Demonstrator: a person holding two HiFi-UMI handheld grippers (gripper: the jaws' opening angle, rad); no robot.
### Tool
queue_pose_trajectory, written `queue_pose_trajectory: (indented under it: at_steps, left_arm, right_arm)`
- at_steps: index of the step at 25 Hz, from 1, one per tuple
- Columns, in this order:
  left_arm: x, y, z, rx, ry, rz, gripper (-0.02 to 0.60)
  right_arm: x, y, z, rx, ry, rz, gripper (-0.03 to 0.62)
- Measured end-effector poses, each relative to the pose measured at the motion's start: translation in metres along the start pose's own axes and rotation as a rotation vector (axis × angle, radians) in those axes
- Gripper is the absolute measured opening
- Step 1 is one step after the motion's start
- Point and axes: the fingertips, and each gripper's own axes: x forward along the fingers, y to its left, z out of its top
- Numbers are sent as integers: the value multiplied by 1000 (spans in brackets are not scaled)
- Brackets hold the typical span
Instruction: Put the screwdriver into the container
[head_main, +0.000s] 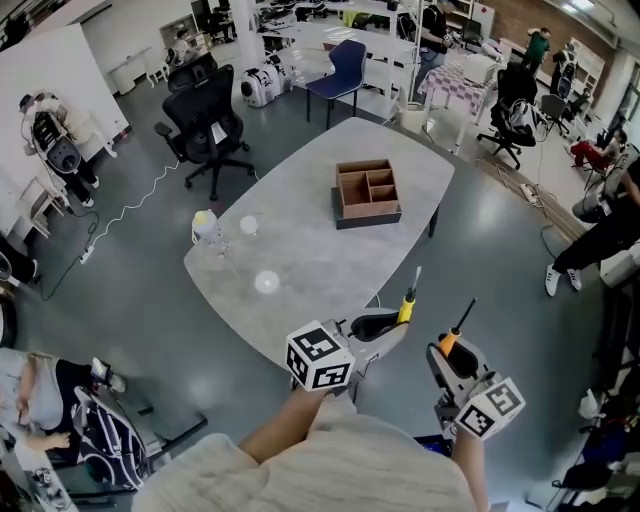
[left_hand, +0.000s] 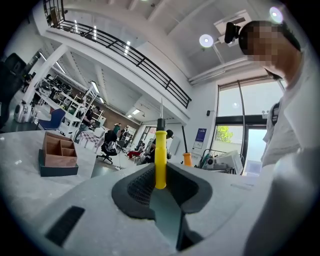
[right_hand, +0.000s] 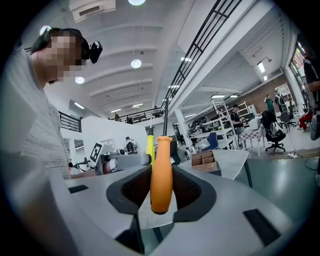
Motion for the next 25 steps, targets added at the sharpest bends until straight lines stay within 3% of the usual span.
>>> queue_pose_trajectory:
  at_steps: [9, 19, 25]
  left_arm:
    - [27, 94, 44, -2, -15, 30, 74]
    - [11, 178, 80, -26, -72, 73, 74]
    - [3, 215, 74, -88, -86, 114, 74]
  right_arm:
    - [82, -60, 33, 4, 4, 24, 124]
    - [171, -79, 64, -67, 27, 82, 124]
    - [216, -90, 59, -70, 94, 125, 124]
